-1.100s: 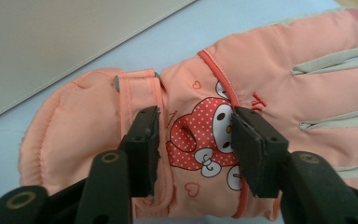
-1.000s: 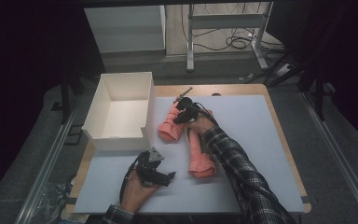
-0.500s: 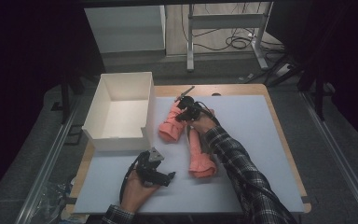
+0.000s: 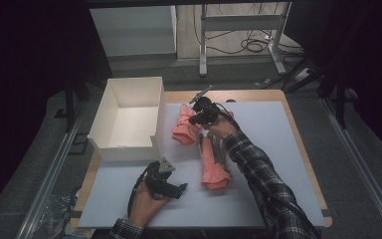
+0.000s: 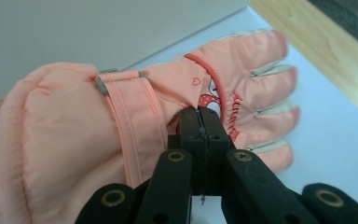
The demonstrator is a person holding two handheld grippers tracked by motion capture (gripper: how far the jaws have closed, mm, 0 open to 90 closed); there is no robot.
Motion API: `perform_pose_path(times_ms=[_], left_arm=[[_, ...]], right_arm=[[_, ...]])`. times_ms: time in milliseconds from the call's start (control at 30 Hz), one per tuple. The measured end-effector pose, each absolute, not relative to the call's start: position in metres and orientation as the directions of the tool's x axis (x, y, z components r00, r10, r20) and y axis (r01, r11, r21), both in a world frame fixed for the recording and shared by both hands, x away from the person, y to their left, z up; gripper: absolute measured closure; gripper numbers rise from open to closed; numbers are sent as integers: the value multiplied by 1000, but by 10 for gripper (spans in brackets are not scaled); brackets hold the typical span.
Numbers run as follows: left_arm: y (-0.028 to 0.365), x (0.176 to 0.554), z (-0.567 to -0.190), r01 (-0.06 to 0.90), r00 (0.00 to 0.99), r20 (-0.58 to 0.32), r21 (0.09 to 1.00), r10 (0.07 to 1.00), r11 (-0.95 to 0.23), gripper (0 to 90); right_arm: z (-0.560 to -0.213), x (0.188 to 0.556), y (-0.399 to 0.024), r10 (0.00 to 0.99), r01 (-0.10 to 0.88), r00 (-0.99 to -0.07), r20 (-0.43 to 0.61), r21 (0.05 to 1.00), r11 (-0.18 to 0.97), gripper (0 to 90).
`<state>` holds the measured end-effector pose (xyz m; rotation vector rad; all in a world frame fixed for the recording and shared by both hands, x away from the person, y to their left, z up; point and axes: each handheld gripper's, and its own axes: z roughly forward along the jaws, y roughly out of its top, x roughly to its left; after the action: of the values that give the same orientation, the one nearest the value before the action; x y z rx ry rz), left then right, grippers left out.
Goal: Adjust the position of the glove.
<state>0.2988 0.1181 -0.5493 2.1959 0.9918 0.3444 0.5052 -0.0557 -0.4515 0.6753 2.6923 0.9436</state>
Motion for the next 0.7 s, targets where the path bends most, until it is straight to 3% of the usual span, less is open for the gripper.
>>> perform_pose_path(times_ms=[700], left_arm=[[118,299,-549,552,673,-38,690,739,-468,10]], right_arm=[[-376,450,-88,435,240,-892,-122,687,686,900]])
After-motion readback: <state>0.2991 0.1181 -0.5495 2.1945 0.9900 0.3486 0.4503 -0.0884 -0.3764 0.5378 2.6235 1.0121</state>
